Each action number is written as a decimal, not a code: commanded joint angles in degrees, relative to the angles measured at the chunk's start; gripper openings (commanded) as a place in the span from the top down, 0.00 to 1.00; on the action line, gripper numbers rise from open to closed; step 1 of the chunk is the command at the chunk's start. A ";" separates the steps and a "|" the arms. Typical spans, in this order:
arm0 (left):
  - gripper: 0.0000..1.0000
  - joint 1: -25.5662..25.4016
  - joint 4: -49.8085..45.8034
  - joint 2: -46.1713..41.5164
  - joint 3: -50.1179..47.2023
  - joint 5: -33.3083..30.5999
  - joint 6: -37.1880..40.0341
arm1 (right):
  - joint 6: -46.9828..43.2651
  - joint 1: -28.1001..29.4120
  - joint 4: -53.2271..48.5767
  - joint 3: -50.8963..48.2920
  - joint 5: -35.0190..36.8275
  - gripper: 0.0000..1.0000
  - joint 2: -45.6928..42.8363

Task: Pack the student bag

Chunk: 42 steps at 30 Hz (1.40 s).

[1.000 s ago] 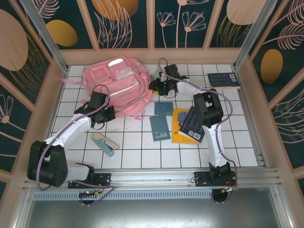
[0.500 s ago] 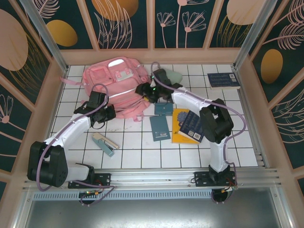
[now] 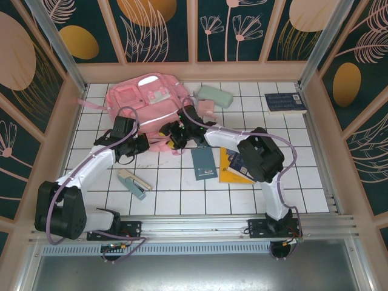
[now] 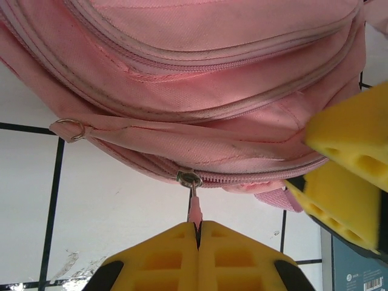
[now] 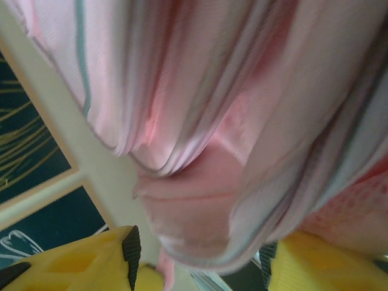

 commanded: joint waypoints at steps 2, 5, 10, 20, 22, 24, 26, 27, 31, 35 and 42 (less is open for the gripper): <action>1.00 0.01 2.16 -2.04 1.07 2.89 -0.65 | 3.09 -0.28 -0.07 2.18 3.34 0.48 3.80; 1.00 -0.34 1.68 -1.59 0.98 2.73 -0.61 | 2.57 -1.17 0.20 3.40 4.13 0.56 5.31; 1.00 -0.34 -0.02 -0.98 1.58 -1.91 -0.33 | 1.60 -2.93 0.99 1.75 5.04 0.87 4.68; 1.00 -0.29 -2.20 2.16 1.78 -13.20 -0.61 | -2.84 -6.70 2.86 -2.78 3.80 1.00 -0.09; 1.00 -0.30 -1.80 2.80 1.76 -14.50 -0.66 | -2.84 -7.49 4.35 -3.92 2.97 1.00 -0.63; 1.00 -0.28 -1.29 3.30 1.68 -16.02 -0.85 | -3.22 -8.01 5.20 -4.55 2.25 1.00 -1.10; 1.00 -0.33 -0.68 3.94 1.52 -17.07 -1.01 | -4.00 -8.22 5.51 -4.50 1.39 1.00 -1.23; 1.00 -0.28 -0.34 4.39 1.54 -17.60 -1.17 | -4.22 -8.25 5.67 -4.47 0.73 1.00 -1.28; 1.00 -0.18 1.04 5.90 1.81 -20.55 -1.79 | -4.69 -8.26 8.29 -4.61 -2.95 1.00 -1.19; 1.00 0.25 2.41 7.28 2.54 -23.38 -1.89 | -5.75 -8.24 8.69 -4.63 -4.81 1.00 -1.63; 0.89 0.26 6.11 6.61 0.80 -7.42 5.32 | -8.03 -8.25 7.93 -2.65 -7.65 1.00 -0.31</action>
